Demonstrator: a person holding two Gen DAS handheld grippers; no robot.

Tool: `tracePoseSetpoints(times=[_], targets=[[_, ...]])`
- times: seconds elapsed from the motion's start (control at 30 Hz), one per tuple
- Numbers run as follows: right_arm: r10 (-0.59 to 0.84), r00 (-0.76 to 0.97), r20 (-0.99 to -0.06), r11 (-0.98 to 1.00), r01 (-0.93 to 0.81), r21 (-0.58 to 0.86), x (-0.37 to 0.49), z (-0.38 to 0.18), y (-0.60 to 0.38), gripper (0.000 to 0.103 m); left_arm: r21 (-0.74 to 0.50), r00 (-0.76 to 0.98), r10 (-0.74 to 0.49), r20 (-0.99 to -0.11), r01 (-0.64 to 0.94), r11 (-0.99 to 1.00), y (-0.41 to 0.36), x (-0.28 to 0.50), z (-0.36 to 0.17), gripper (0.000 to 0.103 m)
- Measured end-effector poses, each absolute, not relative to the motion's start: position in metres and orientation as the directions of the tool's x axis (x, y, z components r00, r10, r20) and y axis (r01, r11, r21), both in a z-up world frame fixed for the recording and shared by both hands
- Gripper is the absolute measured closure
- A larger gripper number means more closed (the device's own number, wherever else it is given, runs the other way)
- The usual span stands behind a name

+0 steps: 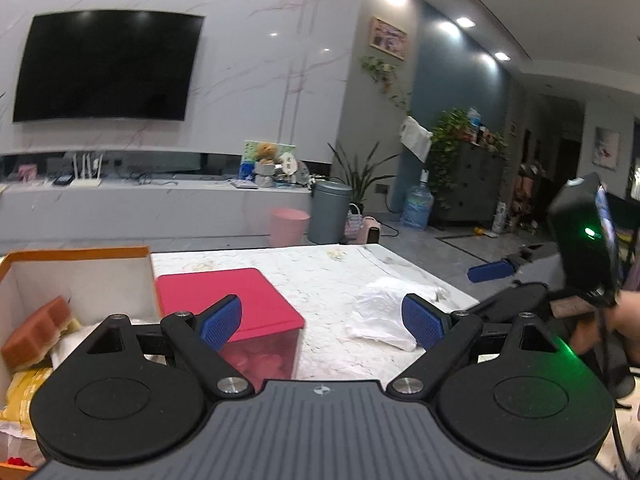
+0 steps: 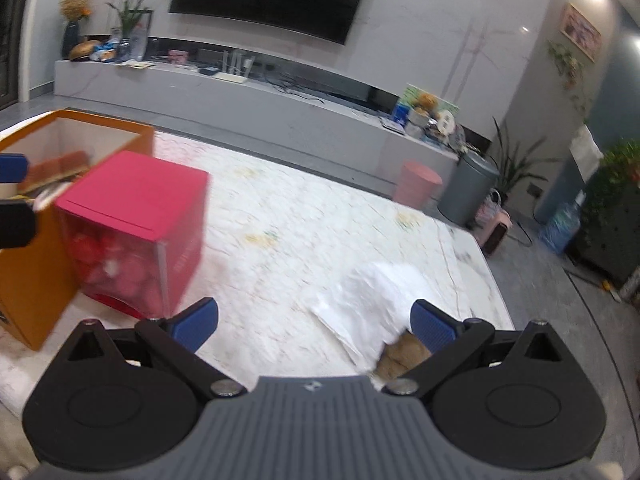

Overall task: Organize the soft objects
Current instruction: 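Move both grippers to the brown teddy bear under the white cloth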

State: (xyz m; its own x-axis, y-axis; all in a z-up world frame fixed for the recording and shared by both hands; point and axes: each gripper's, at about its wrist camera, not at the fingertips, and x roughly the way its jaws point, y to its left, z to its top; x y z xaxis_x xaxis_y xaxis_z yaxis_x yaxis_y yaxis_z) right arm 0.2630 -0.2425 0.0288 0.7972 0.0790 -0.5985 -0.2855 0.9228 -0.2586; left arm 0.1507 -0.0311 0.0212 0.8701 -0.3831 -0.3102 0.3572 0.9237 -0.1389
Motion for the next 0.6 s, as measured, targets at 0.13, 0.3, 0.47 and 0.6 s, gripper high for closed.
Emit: tracePoseSetpoints(times=[0.13, 0.3, 0.47, 0.6], targets=[[0.038, 0.787, -0.615, 0.944, -0.231, -0.237, 0.269, 0.014, -0.267, 0.003, -0.099, 0.856, -0.393, -0.335, 0.383, 0.918, -0.047, 0.146, 0.012, 0.000], [0.010, 0.769, -0.639, 0.956, -0.195, -0.220, 0.275, -0.002, -0.293, 0.003, -0.086, 0.835, -0.410, -0.368, 0.408, 0.909, -0.062, 0.141, -0.003, 0.000], [-0.024, 0.757, -0.653, 0.965, -0.154, -0.213, 0.283, -0.014, -0.310, 0.003, -0.084, 0.807, -0.430, -0.404, 0.436, 0.896, -0.073, 0.136, -0.018, 0.000], [-0.043, 0.737, -0.674, 0.972, -0.126, -0.200, 0.289, -0.025, -0.319, 0.003, -0.047, 0.795, -0.433, -0.425, 0.459, 0.887, -0.084, 0.131, -0.030, 0.000]])
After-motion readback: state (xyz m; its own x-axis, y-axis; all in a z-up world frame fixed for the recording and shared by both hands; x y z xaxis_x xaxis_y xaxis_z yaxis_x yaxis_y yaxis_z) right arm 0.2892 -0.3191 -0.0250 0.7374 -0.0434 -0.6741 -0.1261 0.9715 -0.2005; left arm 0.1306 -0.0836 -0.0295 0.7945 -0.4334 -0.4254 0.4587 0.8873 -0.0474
